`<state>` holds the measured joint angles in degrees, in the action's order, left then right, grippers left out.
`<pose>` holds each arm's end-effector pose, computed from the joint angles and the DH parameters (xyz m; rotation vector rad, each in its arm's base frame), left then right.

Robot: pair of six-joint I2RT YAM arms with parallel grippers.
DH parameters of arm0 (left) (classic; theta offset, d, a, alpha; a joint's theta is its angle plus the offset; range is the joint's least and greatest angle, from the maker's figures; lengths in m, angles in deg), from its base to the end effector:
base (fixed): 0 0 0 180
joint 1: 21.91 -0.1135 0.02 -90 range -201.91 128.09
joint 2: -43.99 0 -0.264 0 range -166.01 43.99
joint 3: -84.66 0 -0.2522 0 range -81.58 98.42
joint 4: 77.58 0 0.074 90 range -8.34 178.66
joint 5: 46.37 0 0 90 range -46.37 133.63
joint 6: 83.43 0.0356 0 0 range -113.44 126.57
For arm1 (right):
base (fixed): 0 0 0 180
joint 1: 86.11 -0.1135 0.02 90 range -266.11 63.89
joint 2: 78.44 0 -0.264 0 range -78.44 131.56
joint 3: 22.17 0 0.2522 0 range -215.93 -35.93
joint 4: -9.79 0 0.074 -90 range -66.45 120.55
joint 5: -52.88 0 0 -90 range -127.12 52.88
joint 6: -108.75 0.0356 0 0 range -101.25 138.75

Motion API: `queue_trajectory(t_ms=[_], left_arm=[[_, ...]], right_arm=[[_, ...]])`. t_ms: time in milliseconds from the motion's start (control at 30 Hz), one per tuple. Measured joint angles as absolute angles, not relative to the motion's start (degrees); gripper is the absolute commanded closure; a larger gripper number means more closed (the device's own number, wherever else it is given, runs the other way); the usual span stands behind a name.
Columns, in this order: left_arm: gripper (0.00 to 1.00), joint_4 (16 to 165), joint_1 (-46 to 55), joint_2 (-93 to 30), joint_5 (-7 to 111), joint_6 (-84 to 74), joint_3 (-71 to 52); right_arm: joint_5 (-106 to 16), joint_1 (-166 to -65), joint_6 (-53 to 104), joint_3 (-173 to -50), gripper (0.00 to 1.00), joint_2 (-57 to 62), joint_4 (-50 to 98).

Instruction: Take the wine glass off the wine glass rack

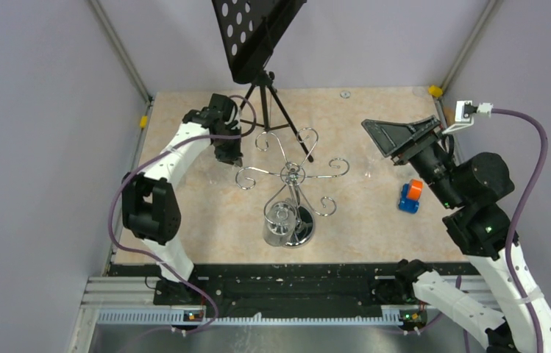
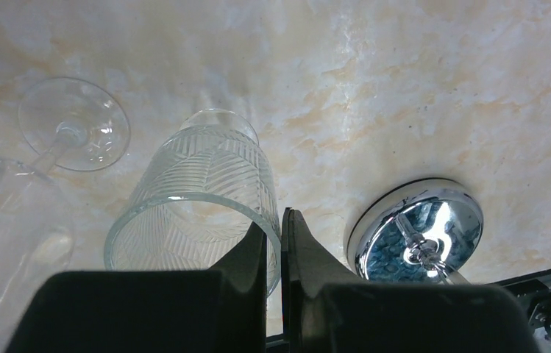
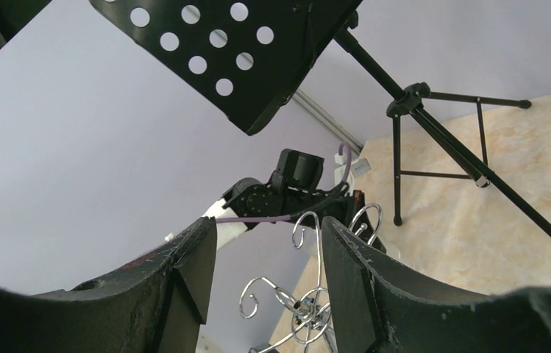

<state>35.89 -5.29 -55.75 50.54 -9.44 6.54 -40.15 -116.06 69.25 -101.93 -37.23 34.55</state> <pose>0.3475 -0.1082 0.2845 0.0519 2.7268 -0.3321 0.1074 0.0640 0.4707 0.2085 1.4216 1.2115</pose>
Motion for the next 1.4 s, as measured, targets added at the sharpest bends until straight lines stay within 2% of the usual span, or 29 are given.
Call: queue_trajectory(t_ms=[133,500,733,900,1067,1200,1300,1400], left_arm=[[1.00,36.2,-5.3,-58.3,50.9,-10.2,6.7],[0.70,36.6,-5.3,-60.7,50.9,-11.3,7.0],[0.61,37.1,-5.4,-59.6,50.4,-11.3,7.1],[0.56,37.1,-5.6,-55.9,50.5,-11.3,7.2],[0.49,37.2,-6.3,-48.9,50.4,-11.3,7.2],[0.37,39.1,-6.8,-40.9,50.0,-11.8,6.3],[0.23,41.2,-7.2,-35.1,49.6,-12.3,4.6],[0.19,42.9,-7.4,-30.8,49.3,-13.1,3.3]], right_arm=[[-39.7,-116.1,69.2,-101.9,0.45,-38.1,35.3],[-39.3,-116.1,68.8,-101.9,0.45,-38.4,36.1],[-39.3,-116.1,68.8,-101.9,0.43,-38.4,36.7],[-40.5,-116.1,67.8,-101.9,0.38,-38.4,37.6],[-47.0,-116.1,63.3,-102.9,0.37,-37.1,39.8],[-58.4,-116.0,59.4,-106.1,0.41,-32.3,41.1],[-66.1,-116.1,59.2,-106.2,0.47,-29.6,41.0],[-69.2,-117.0,59.2,-106.1,0.49,-26.8,41.9]])
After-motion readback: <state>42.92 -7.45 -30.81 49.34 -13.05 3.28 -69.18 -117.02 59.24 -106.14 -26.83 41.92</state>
